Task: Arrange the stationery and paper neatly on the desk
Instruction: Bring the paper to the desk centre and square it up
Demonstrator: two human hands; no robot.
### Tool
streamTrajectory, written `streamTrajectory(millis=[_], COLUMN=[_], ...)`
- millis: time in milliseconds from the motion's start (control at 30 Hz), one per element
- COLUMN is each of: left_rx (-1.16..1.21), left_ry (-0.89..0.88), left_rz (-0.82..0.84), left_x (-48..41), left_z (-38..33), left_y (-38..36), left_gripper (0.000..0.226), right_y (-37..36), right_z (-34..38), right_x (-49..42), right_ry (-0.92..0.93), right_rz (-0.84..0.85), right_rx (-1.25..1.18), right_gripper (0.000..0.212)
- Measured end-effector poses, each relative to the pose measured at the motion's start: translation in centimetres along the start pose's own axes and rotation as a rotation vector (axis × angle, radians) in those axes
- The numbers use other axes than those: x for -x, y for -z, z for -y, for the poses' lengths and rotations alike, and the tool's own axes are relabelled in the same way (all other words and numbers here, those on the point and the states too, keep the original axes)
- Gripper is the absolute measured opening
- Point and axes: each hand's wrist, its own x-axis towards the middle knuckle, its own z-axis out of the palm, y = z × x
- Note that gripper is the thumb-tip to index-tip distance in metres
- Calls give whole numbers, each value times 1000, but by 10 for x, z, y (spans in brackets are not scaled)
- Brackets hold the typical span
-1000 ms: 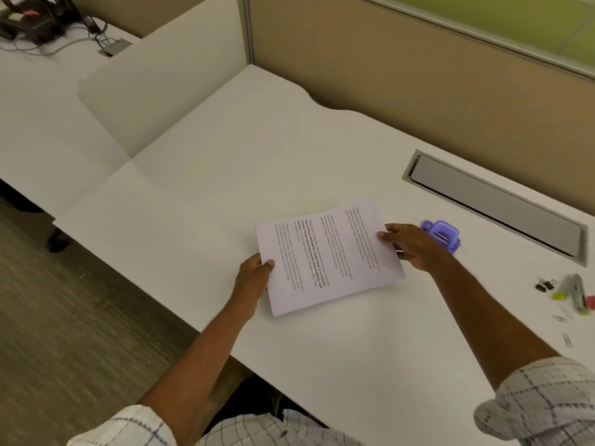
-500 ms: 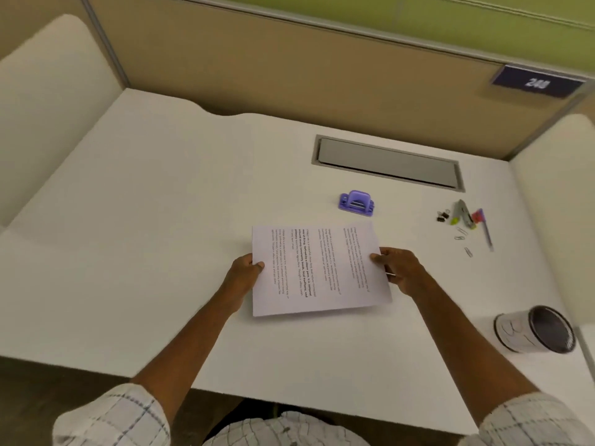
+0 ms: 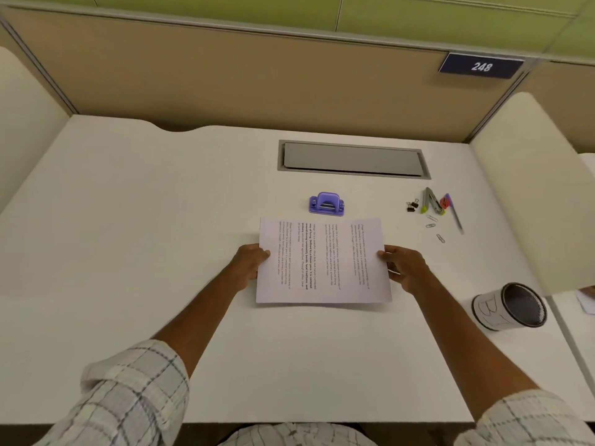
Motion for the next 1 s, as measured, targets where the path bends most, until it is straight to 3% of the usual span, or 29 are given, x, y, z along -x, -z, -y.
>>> streamTrajectory(millis=[367, 1000], left_rx=[-2, 0], left_ry=[-61, -47], left_rz=[-236, -200], left_x=[-33, -64], left_z=[-21, -26], left_y=[-35, -35], left_gripper=[9, 12], right_y=[10, 11], right_z=[15, 6], right_x=[-57, -81], right_ry=[50, 60], right_rz=[0, 10], right_rx=[19, -7], right_gripper=[23, 21])
